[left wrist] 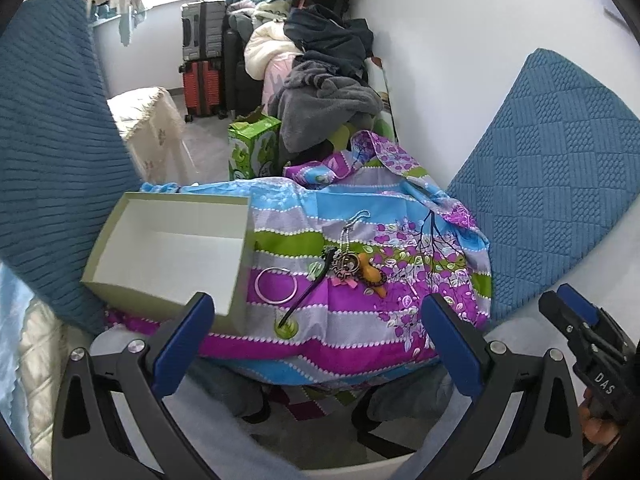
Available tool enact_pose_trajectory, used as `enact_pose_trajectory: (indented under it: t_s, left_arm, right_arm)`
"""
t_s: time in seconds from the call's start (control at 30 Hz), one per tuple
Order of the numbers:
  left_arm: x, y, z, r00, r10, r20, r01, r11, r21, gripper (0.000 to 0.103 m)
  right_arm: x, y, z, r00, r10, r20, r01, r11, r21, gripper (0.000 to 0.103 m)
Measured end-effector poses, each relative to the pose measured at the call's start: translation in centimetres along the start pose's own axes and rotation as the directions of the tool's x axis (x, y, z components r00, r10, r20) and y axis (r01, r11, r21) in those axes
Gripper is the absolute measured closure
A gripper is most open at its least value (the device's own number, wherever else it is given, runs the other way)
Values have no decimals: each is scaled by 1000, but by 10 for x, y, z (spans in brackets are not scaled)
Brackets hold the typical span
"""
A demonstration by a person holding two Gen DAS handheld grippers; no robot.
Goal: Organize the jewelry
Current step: 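Grasp the black-and-white striped bangle with left tool while right tool grasps the small silver keychain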
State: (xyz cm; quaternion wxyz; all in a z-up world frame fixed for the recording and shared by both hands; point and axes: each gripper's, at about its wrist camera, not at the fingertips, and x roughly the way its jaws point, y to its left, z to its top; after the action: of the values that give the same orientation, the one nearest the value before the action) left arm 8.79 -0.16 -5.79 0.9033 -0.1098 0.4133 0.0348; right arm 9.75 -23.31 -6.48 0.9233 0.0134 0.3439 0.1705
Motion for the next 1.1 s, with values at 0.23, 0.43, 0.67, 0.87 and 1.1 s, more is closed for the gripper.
enact_pose_trajectory:
  t_s: [0.23, 0.43, 0.67, 0.87, 1.1]
  left_arm:
    - [46, -13, 18, 998, -52, -26, 52, 998, 26, 1]
    - [98, -18, 27, 994, -99, -47, 101, 994, 47, 8]
    - [170, -20, 14, 976, -164, -140, 170, 985, 36, 32]
    - [213, -29, 0, 963, -193, -186, 206, 977, 57, 51]
    - [244, -32, -4, 951, -219, -218, 239, 968, 70, 64]
  right_arm:
    - [47, -21, 7, 1000, -20, -13, 20, 1000, 9, 57]
    - [107, -36, 1, 999, -10, -33, 10, 1000, -2, 60]
    - [173, -51, -18, 994, 5, -108, -6, 1000, -13, 76]
    - [220, -63, -37, 976, 21, -215, -21, 1000, 1, 83]
    - [251, -69, -49, 959, 21, -283, -26, 1000, -16, 87]
